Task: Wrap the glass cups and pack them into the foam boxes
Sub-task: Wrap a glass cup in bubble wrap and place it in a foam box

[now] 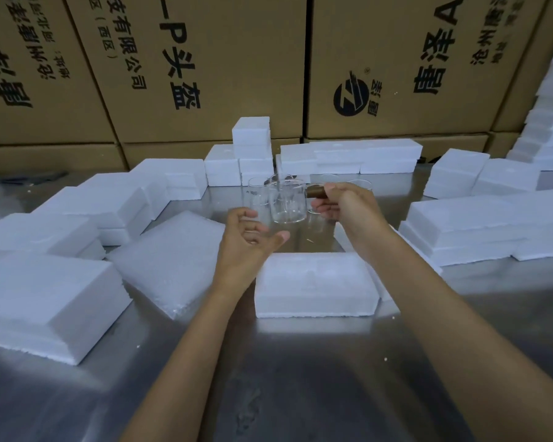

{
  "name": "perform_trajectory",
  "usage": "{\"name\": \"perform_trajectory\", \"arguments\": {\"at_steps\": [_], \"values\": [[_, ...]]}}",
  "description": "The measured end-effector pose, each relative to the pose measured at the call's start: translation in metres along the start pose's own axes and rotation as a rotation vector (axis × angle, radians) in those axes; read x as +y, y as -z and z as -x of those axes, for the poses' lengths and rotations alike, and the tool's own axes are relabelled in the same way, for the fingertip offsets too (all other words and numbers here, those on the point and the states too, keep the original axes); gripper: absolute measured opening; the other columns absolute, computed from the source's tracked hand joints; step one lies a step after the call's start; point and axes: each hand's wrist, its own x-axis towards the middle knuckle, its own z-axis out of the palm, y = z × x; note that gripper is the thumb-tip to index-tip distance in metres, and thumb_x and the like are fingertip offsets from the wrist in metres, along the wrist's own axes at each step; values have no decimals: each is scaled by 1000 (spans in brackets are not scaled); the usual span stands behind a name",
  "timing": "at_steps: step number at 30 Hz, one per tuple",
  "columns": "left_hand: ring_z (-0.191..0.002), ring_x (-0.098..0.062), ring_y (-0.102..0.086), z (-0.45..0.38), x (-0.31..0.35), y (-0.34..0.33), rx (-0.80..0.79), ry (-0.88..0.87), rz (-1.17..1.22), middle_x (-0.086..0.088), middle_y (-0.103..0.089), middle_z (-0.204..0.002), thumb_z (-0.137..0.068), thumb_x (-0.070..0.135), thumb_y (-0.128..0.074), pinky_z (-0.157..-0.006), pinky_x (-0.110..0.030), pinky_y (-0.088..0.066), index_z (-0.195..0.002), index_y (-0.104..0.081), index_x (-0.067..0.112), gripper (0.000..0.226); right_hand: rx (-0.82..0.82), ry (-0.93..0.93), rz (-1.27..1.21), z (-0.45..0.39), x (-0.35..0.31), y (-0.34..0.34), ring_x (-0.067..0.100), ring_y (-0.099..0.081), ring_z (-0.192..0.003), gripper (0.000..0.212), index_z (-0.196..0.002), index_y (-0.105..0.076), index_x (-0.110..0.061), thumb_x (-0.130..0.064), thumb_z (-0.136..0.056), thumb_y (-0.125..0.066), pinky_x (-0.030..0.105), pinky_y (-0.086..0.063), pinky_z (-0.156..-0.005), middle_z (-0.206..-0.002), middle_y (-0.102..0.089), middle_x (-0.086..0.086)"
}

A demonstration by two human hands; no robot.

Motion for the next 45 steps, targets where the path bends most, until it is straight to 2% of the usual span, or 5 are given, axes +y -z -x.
{"name": "perform_trajectory", "arguments": {"at_steps": [11,16,26,39,45], "values": [[-97,-4,-66,13,32,-42,-281,-198,-46,4,-62,-121,-71,12,-90,-85,-19,-54,-126,-50,40,74,31,-32,-282,41,32,44,13,-63,-65,29,-98,-66,-2,-25,-104,-48,20,-53,-64,-74,-71,9],[-98,-2,-67,13,20,-54,-169,-204,20,16,-68,-114,-66,10,-93,-79,-15,-52,-114,-52,44,71,70,-11,-246,45,34,38,18,-71,-73,27,-114,-65,-16,-37,-97,-59,23,-55,-64,-90,-76,12],[-109,5,-54,27,18,-55,91,-344,-211,38,-55,-116,-76,26,-84,-77,-8,-46,-115,-37,67,74,8,361,201,74,42,12,-7,-61,-97,57,-109,-40,-46,-51,-70,-81,7,-47,-76,-102,-57,-37],[-126,-1,-42,30,18,-39,47,-475,-377,30,-52,-130,-79,37,-78,-108,-47,-42,-140,-43,44,70,-253,-121,-553,72,33,11,22,-64,-86,21,-105,-60,-6,-21,-92,-54,27,-57,-80,-92,-63,20],[-116,-2,-52,31,17,-39,71,-510,-367,34,-52,-115,-82,26,-81,-103,-46,-46,-138,-49,40,66,-111,82,-255,74,34,9,18,-70,-93,51,-116,-57,-17,-41,-75,-73,29,-55,-88,-112,-69,6]]}}
